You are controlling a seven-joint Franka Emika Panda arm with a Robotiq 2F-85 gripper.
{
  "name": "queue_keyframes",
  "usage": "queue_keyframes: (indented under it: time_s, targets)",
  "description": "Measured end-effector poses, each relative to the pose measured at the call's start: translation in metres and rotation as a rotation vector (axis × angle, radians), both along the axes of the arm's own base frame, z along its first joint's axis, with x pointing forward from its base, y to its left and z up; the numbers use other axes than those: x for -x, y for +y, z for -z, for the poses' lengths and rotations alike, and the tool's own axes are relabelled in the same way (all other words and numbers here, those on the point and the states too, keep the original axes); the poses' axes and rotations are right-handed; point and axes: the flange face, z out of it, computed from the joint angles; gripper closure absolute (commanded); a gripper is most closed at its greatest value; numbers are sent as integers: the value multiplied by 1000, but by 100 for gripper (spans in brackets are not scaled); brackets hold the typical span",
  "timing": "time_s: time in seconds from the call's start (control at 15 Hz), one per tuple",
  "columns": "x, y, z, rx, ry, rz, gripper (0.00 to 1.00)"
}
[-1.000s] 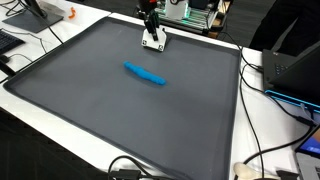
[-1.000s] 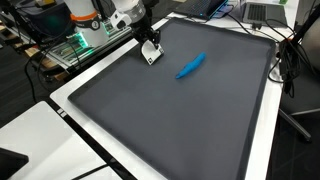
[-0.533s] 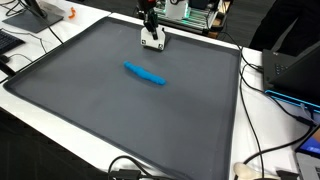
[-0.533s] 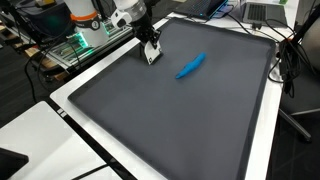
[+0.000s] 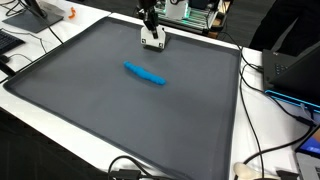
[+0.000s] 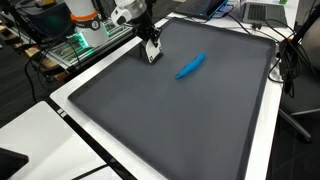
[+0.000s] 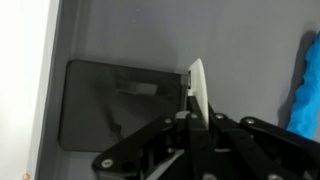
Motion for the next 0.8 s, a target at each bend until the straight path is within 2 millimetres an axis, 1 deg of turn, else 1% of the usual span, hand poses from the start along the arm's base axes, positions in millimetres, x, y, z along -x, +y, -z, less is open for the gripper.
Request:
queue_keyframes:
  time_s: [0.2, 0.4, 0.6, 0.8]
  targets:
    - [-4, 9, -16, 15, -39, -54, 99]
    - [-15, 22, -37, 55, -84, -168, 99]
    - [-31, 38, -59, 113, -106, -322, 99]
    - [-50, 54, -82, 168, -83, -496, 99]
